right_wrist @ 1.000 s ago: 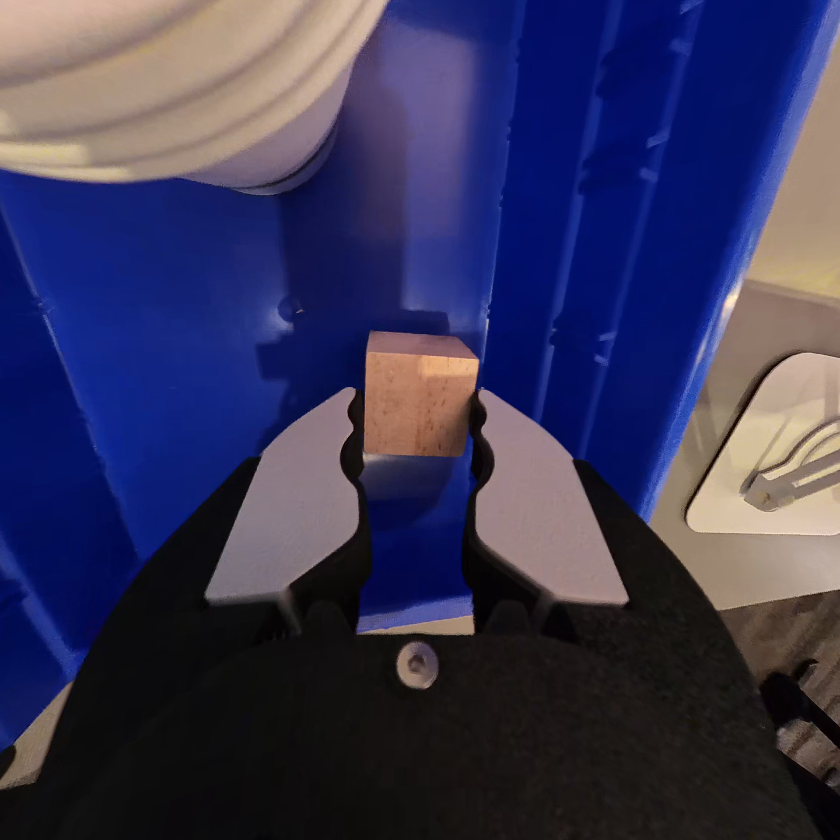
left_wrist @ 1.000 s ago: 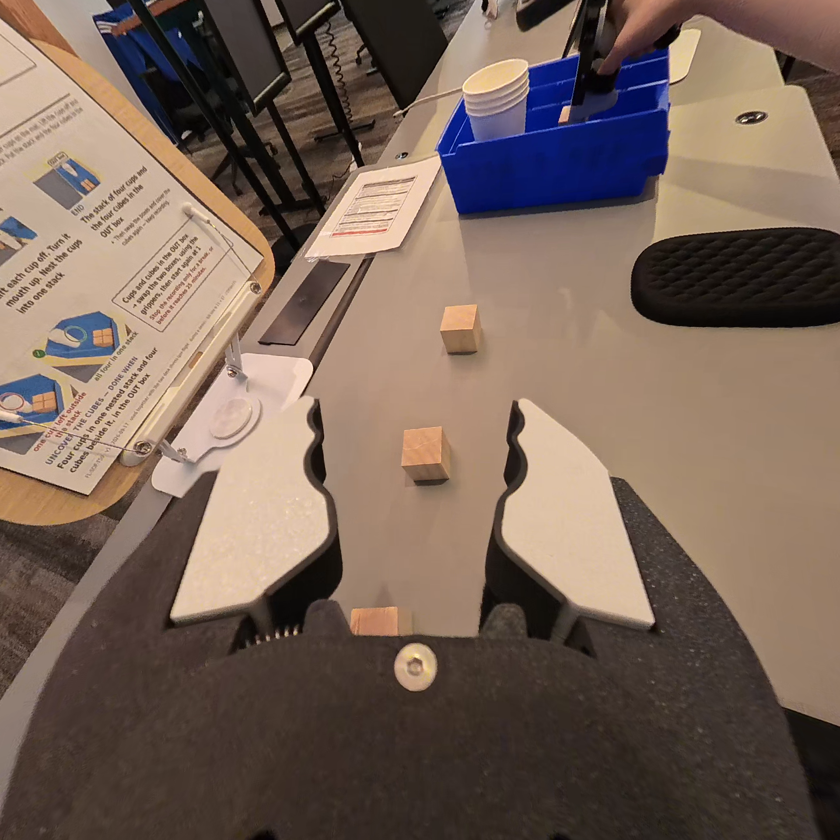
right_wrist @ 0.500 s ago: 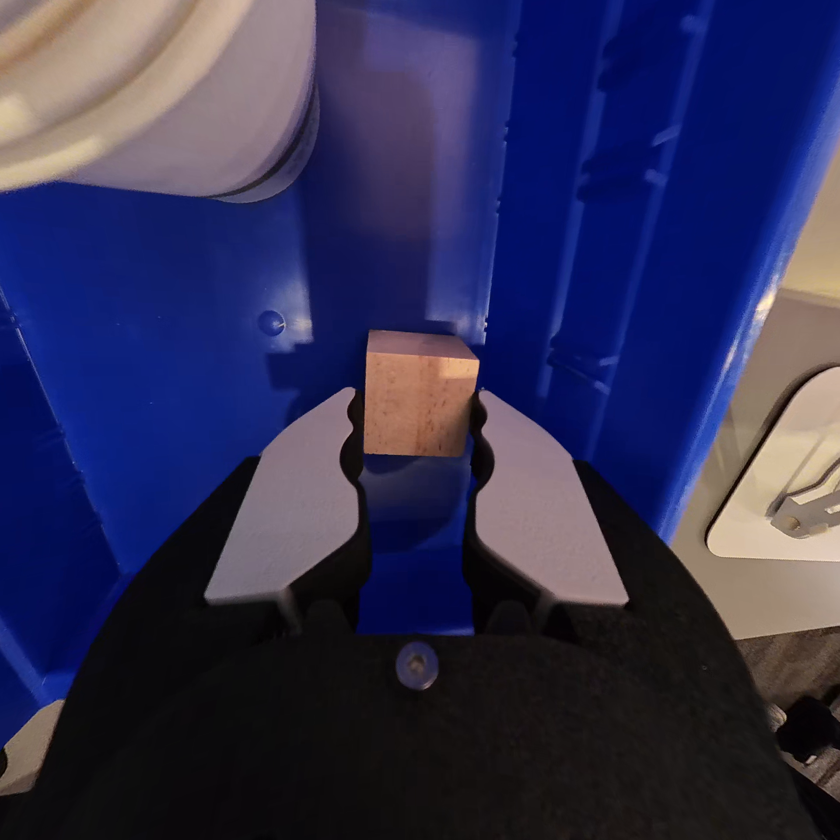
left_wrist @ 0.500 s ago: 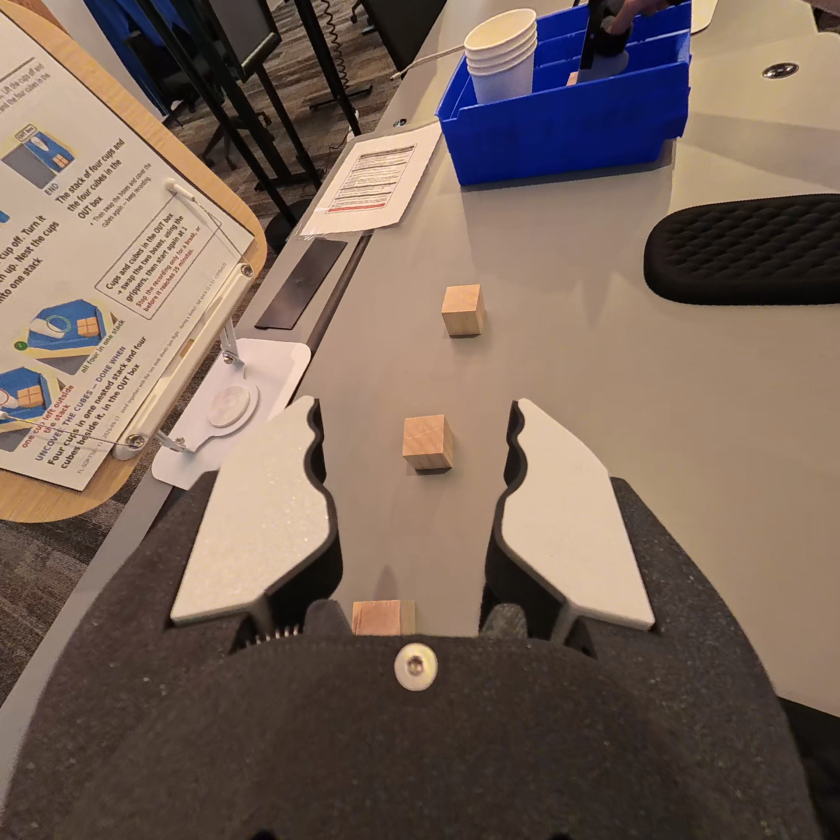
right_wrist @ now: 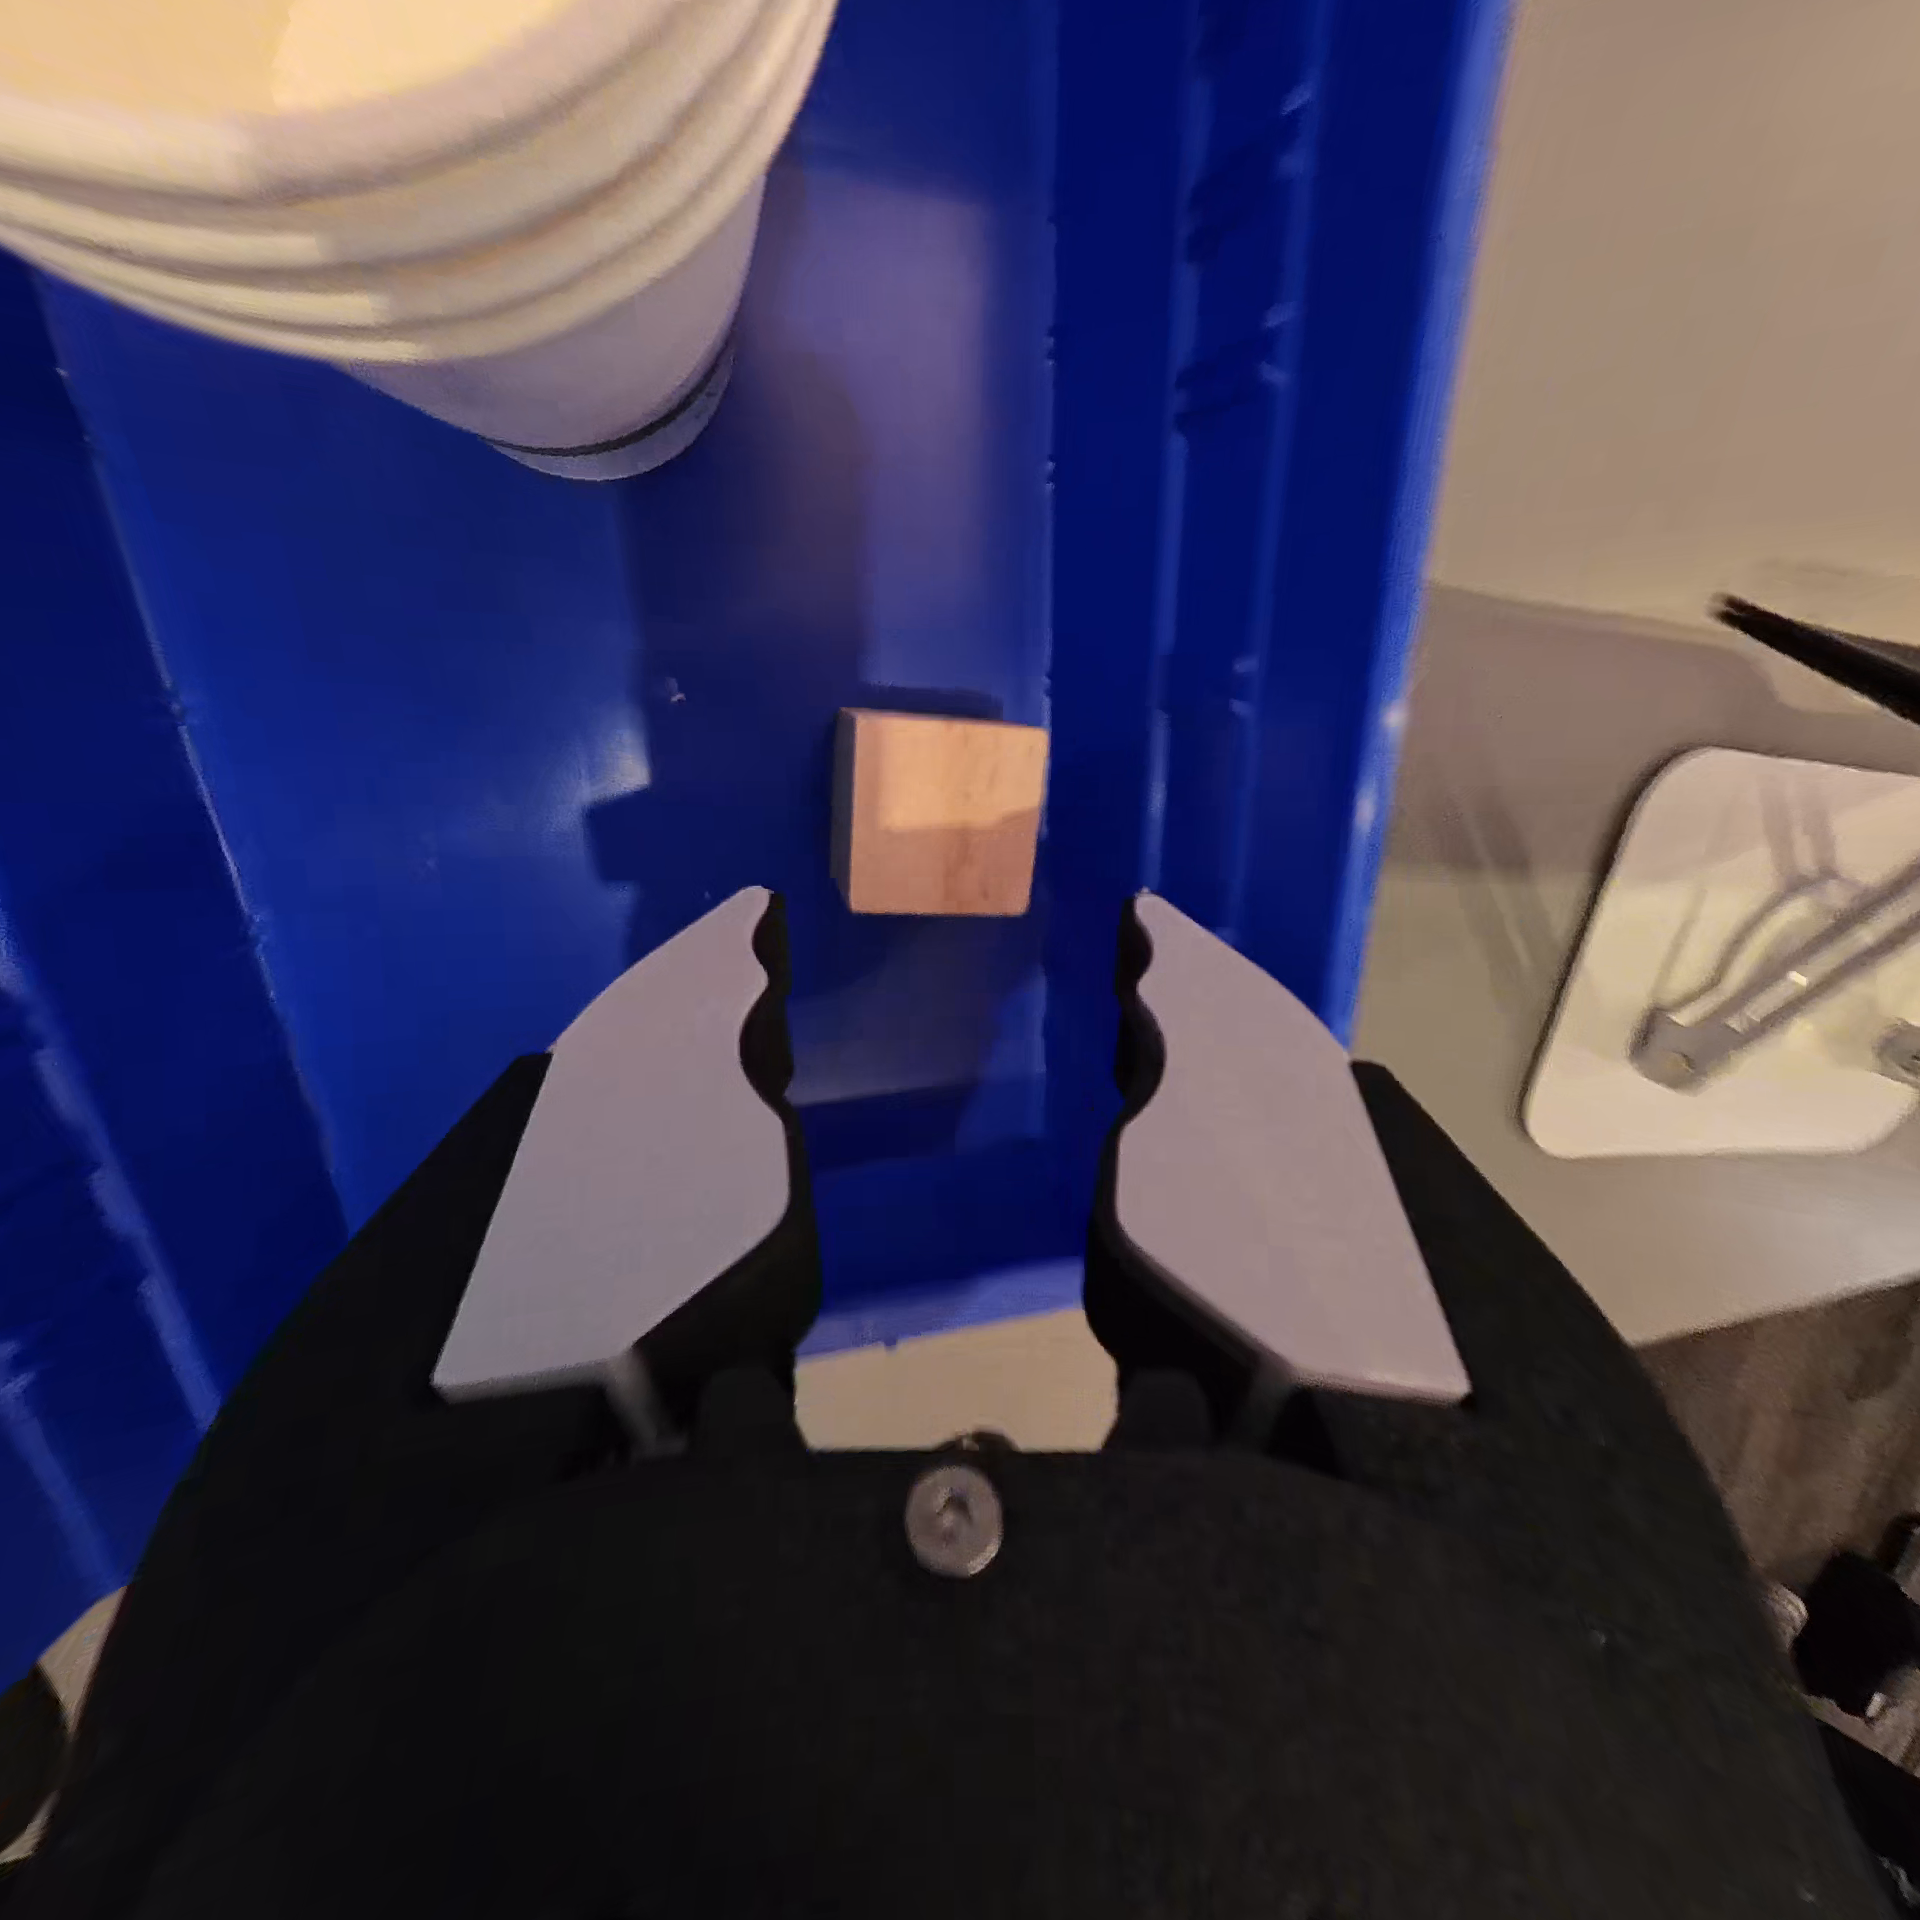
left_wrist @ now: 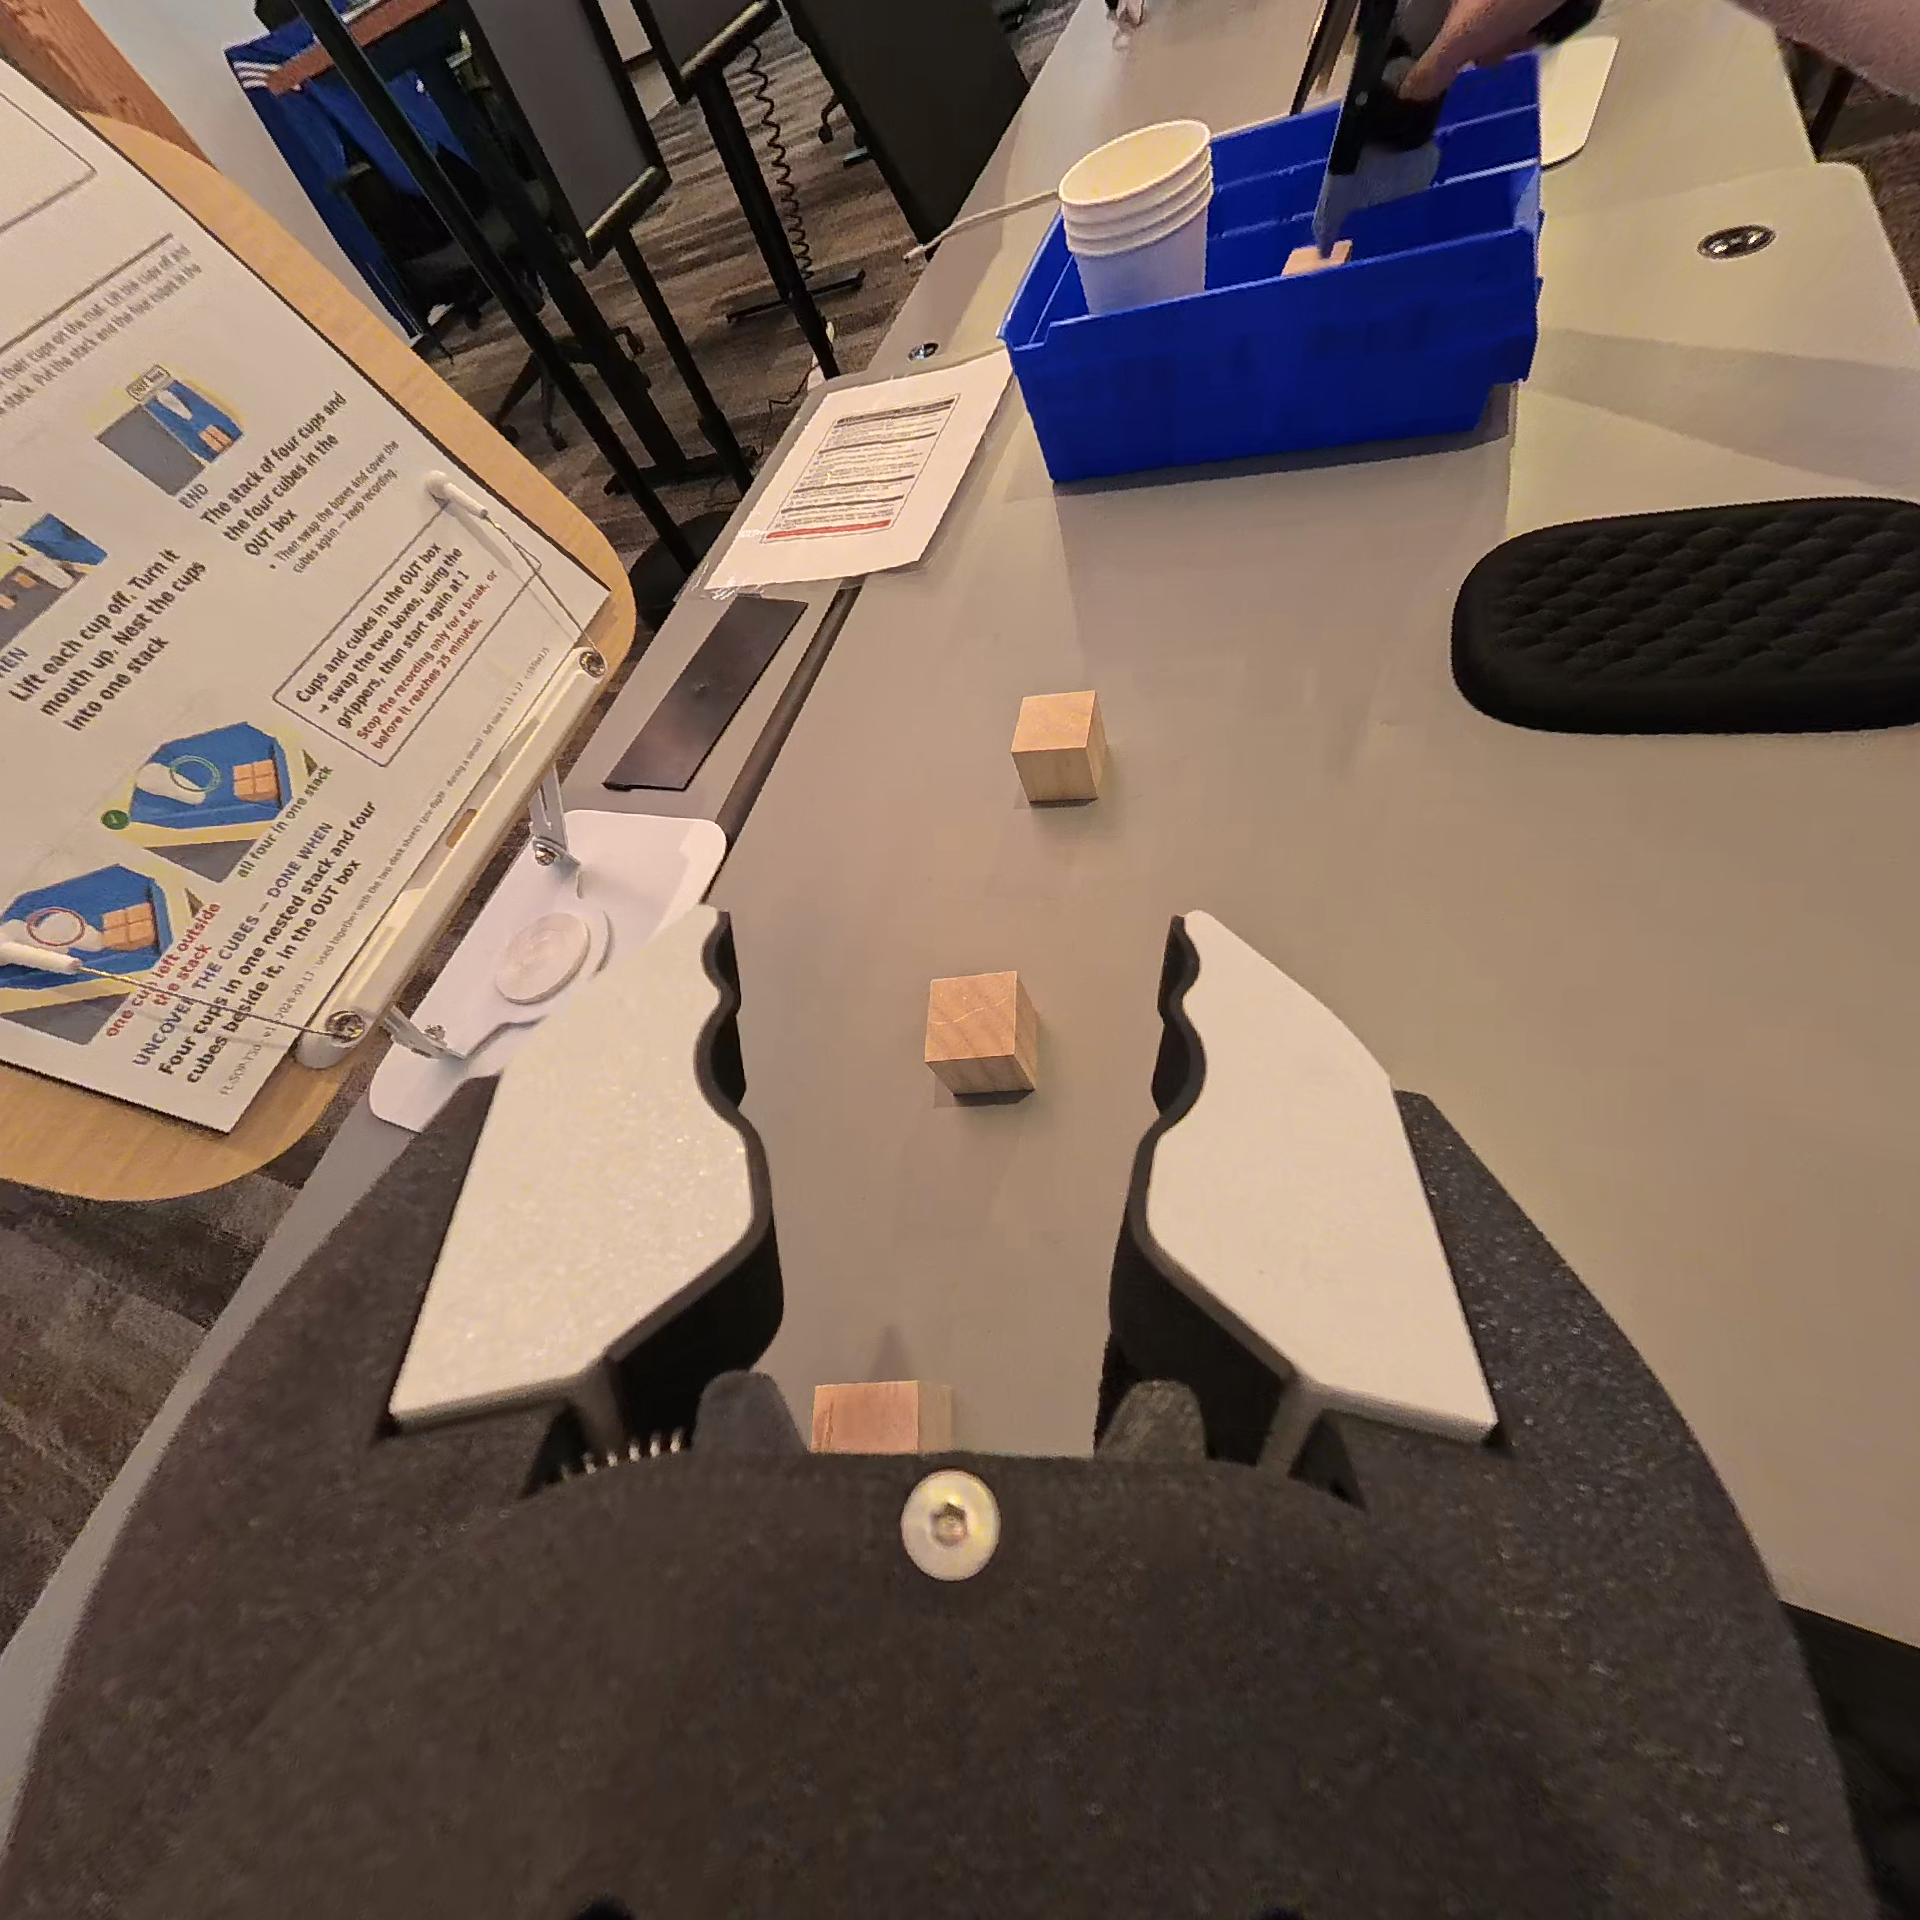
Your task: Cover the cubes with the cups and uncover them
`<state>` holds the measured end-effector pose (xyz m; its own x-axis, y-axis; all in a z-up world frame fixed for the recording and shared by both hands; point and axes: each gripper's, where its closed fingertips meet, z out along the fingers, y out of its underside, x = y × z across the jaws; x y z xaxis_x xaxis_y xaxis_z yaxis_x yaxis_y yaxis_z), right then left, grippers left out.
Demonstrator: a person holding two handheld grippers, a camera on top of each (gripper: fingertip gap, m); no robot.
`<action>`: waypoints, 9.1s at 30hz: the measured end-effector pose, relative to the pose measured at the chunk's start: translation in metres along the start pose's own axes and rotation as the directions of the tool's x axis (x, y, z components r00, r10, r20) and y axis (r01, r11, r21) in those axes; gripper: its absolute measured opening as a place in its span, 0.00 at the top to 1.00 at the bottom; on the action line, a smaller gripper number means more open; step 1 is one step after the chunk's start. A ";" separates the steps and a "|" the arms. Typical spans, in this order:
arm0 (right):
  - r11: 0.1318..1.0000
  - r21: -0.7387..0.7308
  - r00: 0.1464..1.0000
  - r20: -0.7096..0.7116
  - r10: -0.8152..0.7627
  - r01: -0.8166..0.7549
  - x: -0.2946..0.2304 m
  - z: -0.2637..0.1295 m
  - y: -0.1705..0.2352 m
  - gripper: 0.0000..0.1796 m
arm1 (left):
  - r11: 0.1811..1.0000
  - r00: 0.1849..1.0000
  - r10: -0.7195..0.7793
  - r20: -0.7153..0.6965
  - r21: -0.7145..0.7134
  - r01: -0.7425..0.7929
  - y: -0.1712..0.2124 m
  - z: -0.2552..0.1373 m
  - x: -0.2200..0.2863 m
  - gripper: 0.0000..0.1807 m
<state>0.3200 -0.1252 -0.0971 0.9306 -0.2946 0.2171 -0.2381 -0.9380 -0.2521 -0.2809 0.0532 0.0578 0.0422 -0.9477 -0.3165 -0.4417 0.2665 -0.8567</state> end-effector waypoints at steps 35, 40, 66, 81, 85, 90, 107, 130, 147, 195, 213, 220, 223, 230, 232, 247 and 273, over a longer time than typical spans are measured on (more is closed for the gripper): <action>0.965 0.055 0.931 0.256 -0.262 0.257 -0.413 -0.036 -0.088 0.65 | 0.995 0.998 0.046 -0.046 0.089 -0.042 -0.020 -0.007 0.014 0.58; 0.962 0.026 0.926 0.265 -0.270 0.273 -0.418 -0.027 -0.085 0.74 | 0.995 0.998 0.038 -0.045 0.099 -0.034 -0.020 -0.010 0.012 0.58; 0.974 0.200 0.988 0.088 -0.128 0.108 -0.129 -0.169 -0.050 0.75 | 0.999 0.998 0.045 -0.051 0.020 -0.044 -0.009 0.006 0.014 0.58; 0.993 -0.034 0.983 0.147 -0.108 0.115 -0.064 -0.004 -0.008 0.74 | 0.996 0.998 0.055 -0.037 -0.064 -0.057 0.002 0.023 0.014 0.58; 0.988 -0.062 0.981 0.143 -0.129 0.138 -0.064 0.012 -0.008 0.74 | 0.997 0.999 0.044 -0.031 -0.063 -0.046 0.002 0.023 0.011 0.59; 0.988 -0.079 0.984 0.133 -0.121 0.133 -0.061 0.024 -0.006 0.74 | 0.997 0.999 0.038 -0.026 -0.064 -0.040 0.004 0.022 0.009 0.59; 0.997 -0.022 0.983 0.170 -0.072 0.077 -0.061 0.033 -0.009 0.74 | 0.997 0.999 0.039 -0.023 -0.065 -0.040 0.004 0.021 0.008 0.59; 0.777 0.556 0.823 0.265 -0.503 0.295 -0.350 -0.190 -0.062 0.70 | 0.999 0.998 0.007 0.060 -0.043 -0.005 0.008 -0.002 -0.010 0.59; 0.857 0.342 0.842 0.250 -0.478 0.385 -0.568 -0.086 -0.096 0.59 | 0.997 0.991 -0.060 0.123 0.058 0.053 0.010 -0.035 -0.032 0.60; 0.996 0.052 0.991 0.103 -0.083 0.077 -0.012 0.008 0.033 0.73 | 0.999 0.991 -0.029 0.134 -0.026 0.033 0.015 -0.022 -0.026 0.60; 0.994 -0.024 0.980 0.171 -0.103 0.108 -0.018 0.036 0.049 0.73 | 0.997 0.982 -0.047 0.185 -0.057 0.059 0.024 -0.028 -0.037 0.60; 0.994 -0.025 0.981 0.165 -0.097 0.103 -0.020 0.041 0.049 0.73 | 0.948 0.952 -0.045 0.304 -0.286 0.136 0.078 -0.043 -0.057 0.68; 0.995 -0.022 0.984 0.147 -0.098 0.102 -0.018 0.042 0.049 0.70 | 0.907 0.929 -0.067 0.364 -0.366 0.209 0.106 -0.057 -0.067 0.64; 0.987 0.109 0.990 0.067 -0.126 0.119 -0.009 0.024 0.039 0.67 | 0.795 0.931 -0.098 0.353 -0.534 0.287 0.147 -0.063 -0.059 0.62; 0.982 0.158 0.992 0.053 -0.111 0.102 -0.007 0.013 0.035 0.65 | 0.753 0.953 -0.085 0.292 -0.608 0.253 0.155 -0.051 -0.049 0.60; 0.892 0.395 0.975 -0.054 -0.217 0.220 -0.037 -0.088 0.010 0.65 | 0.504 0.991 -0.071 0.111 -0.854 0.131 0.232 0.008 -0.033 0.72; 0.818 0.429 0.918 -0.080 -0.388 0.384 -0.113 -0.112 0.025 0.67 | 0.843 0.975 0.085 -0.207 -0.506 -0.181 0.054 0.291 0.084 0.76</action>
<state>0.1780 -0.1364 -0.0226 0.9244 0.0792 0.3730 0.2815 -0.8015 -0.5275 -0.0400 0.0390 -0.1333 -0.1817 -0.9373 -0.2975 -0.8335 0.3073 -0.4592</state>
